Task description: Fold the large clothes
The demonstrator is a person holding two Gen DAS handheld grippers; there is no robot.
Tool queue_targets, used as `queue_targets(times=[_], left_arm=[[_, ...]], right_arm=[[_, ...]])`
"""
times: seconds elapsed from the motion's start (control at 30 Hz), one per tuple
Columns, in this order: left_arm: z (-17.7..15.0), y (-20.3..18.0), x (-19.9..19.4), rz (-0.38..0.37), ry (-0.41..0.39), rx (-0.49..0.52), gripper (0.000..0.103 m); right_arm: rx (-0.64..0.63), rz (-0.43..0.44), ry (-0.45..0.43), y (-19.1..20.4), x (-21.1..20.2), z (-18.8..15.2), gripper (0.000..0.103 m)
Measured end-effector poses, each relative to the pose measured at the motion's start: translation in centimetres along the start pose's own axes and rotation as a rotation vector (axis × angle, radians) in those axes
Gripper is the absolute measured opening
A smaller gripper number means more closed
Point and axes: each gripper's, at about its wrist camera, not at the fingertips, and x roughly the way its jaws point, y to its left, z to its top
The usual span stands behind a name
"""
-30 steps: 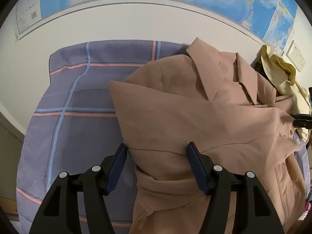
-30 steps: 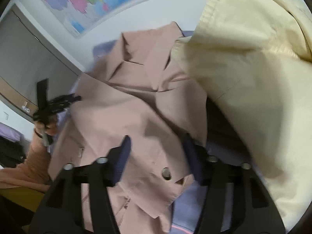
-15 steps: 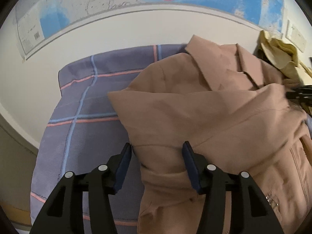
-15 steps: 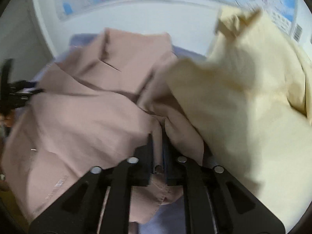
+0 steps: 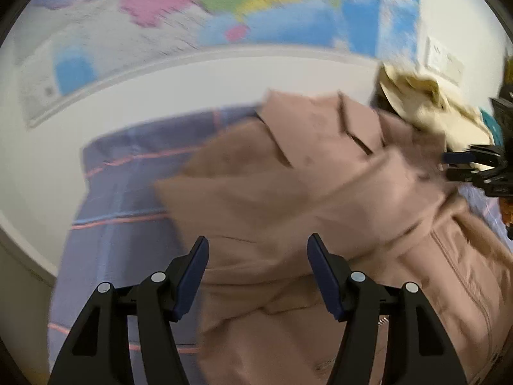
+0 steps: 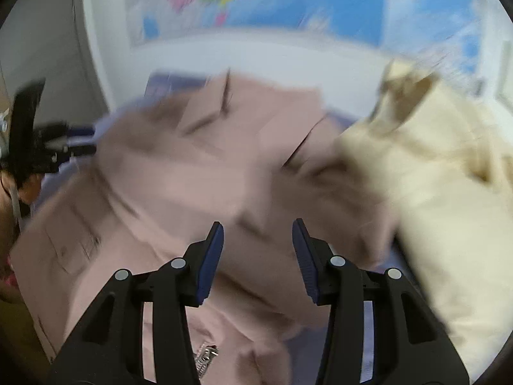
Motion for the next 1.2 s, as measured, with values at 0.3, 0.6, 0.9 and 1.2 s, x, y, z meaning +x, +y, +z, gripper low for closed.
queue_targets(times=[0.3, 0.6, 0.9, 1.2], left_arm=[[-1.7, 0.6, 0.4, 0.085, 0.015, -0.031, 0.063], [-5.6, 1.3, -3.6, 0.003, 0.009, -0.135, 0.066], [-10.3, 0.9, -5.3, -0.071, 0.049, -0.227, 0.067], [-14.2, 0.5, -7.7, -0.153, 0.096, -0.297, 0.070]], right_arm=[[0.102, 0.015, 0.034, -1.5, 1.7, -1.5, 0.046], [0.154, 0.070, -0.037, -0.8, -2.1, -2.9, 0.055], [0.272, 0.156, -0.031, -0.6, -4.2, -6.4, 0.061], [0.399, 0.208, -0.006, -1.2, -7.2, -12.5, 0.073]])
